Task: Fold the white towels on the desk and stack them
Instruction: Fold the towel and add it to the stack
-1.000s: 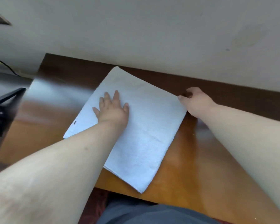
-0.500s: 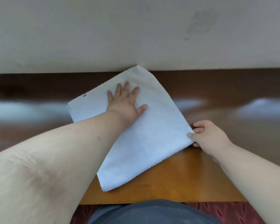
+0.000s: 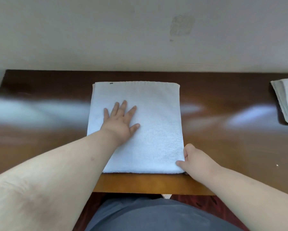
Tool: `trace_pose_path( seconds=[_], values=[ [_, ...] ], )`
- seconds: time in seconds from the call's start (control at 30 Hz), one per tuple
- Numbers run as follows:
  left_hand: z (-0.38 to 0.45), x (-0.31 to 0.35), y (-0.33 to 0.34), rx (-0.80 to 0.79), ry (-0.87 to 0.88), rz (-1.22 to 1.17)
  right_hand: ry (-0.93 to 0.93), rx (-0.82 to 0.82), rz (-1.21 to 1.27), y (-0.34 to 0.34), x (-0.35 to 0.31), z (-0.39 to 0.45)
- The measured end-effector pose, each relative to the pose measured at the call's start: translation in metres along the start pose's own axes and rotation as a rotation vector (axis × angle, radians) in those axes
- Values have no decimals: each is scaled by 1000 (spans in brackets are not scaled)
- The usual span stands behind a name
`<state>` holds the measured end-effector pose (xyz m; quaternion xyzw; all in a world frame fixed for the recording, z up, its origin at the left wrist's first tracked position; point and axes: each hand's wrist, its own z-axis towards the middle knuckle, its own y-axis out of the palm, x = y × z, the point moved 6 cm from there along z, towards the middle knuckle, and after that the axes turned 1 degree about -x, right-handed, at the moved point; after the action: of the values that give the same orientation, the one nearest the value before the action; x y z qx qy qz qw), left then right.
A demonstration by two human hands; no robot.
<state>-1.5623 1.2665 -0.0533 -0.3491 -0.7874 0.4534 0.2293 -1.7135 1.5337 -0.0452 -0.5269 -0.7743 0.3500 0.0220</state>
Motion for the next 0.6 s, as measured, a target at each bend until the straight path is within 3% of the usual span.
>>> trace_pose_path(
  seconds=[0.17,0.27,0.43,0.6],
  values=[
    [-71,-56,41,-35,-172,-68,-184,-1,-150,3,-8,-6],
    [-105,-62,55,-27,-173,-65,-229,6,-141,6,-10,-8],
    [-162,-64,61,172,-139,-149,-230,86,-56,16,2,-16],
    [-178,-88,73,118,-105,-138,-213,173,-27,29,8,-31]
  ],
)
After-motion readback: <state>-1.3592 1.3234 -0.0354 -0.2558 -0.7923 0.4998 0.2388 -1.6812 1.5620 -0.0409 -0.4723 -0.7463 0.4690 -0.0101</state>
